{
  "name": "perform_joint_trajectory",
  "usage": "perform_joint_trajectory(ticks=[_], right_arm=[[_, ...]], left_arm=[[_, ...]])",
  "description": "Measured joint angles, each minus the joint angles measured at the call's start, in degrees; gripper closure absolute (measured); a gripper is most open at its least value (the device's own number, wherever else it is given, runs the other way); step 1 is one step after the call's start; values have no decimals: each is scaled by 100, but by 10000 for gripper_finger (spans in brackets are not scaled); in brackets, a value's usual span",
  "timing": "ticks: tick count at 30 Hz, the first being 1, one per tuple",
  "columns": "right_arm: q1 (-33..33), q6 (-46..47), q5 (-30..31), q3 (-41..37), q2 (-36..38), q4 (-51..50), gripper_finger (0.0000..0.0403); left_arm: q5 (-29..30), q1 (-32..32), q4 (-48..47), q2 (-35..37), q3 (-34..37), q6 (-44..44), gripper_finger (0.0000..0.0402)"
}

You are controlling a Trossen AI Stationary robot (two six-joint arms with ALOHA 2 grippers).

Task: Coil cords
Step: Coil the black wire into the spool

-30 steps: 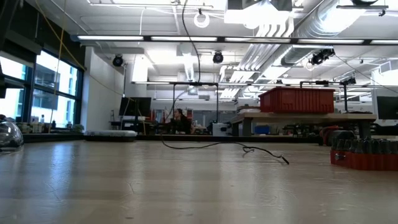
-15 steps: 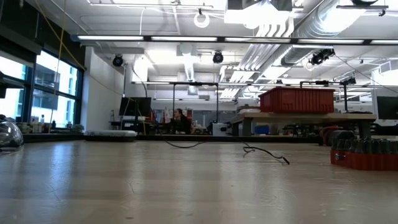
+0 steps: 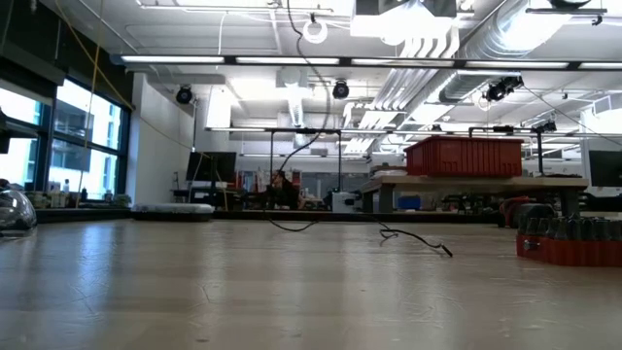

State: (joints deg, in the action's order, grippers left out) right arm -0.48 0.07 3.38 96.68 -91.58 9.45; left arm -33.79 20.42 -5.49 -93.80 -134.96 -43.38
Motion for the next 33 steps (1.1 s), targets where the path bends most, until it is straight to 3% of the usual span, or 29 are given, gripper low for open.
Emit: perform_joint_trajectory(ticks=[8, 19, 29, 33], right_arm=[[-203, -34, 217, -2, -75, -44, 186], [-248, -230, 182, -2, -84, -41, 243], [-174, -310, 155, -2, -84, -18, 323], [-174, -308, 333, -2, -84, -17, 335]], left_arm=[[139, -2, 33, -9, -2, 14, 401], [174, -2, 67, -9, -2, 76, 401], [208, 144, 2, 3, -2, 30, 401], [214, 207, -134, 17, -2, 8, 401]])
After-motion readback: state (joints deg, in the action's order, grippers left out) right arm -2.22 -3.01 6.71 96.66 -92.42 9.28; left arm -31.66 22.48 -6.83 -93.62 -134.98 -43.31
